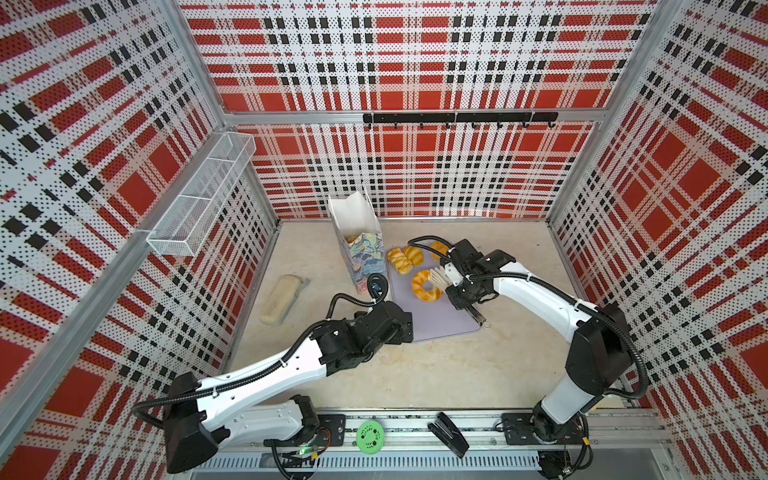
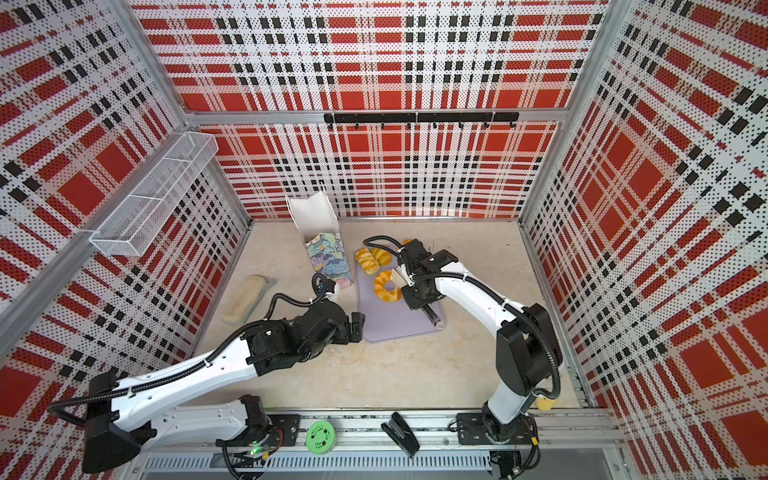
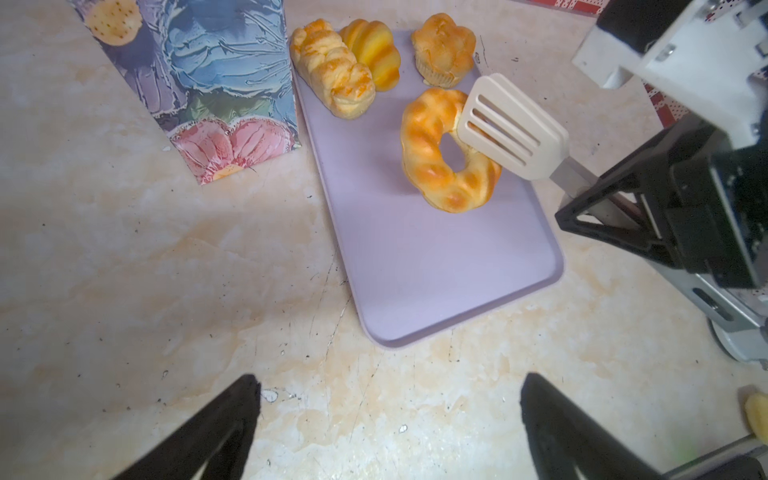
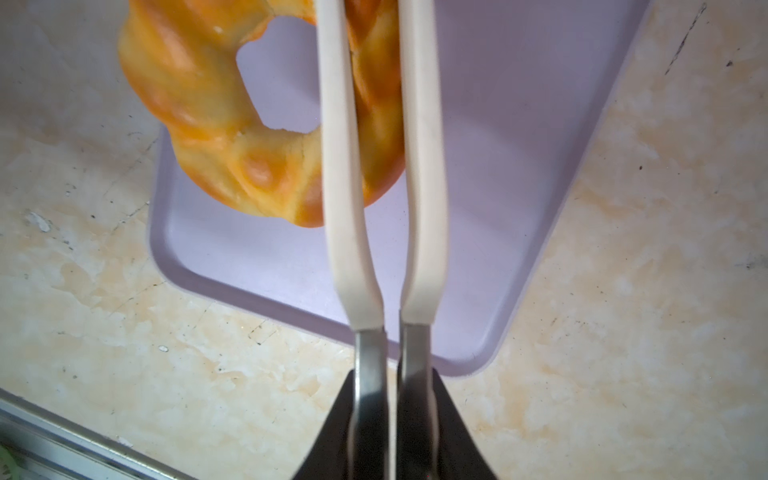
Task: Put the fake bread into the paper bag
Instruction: 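Close the tongs on the ring bread and lift it off the tray, then carry the ring bread above the bag while the left gripper moves beside the bag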
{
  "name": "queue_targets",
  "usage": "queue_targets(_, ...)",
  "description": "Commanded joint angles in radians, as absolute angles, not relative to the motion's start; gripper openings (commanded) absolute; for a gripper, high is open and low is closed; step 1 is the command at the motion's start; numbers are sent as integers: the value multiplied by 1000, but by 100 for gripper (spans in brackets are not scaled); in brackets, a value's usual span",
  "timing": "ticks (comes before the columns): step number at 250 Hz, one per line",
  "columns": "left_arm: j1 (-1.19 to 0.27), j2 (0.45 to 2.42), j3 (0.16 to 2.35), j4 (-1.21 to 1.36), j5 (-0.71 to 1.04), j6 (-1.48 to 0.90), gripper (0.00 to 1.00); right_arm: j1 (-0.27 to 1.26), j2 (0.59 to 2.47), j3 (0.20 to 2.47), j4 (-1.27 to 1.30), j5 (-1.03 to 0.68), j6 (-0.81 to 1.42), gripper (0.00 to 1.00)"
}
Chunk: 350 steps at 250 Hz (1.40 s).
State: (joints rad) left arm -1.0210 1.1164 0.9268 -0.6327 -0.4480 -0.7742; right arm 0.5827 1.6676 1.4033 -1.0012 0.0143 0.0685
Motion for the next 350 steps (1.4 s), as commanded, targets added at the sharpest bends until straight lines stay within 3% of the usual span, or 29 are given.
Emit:
queue_targets(1, -1007, 1092, 966, -657, -453, -736, 99, 581, 1611, 1457, -961, -11, 84, 26)
queue_targets(211, -933, 965, 1086, -777, -455, -628, 99, 609, 1574, 1655, -902, -135, 157, 29)
queue_targets(350, -779, 895, 1178, -843, -407, -576, 99, 690, 1674, 1903, -867, -123, 168, 30)
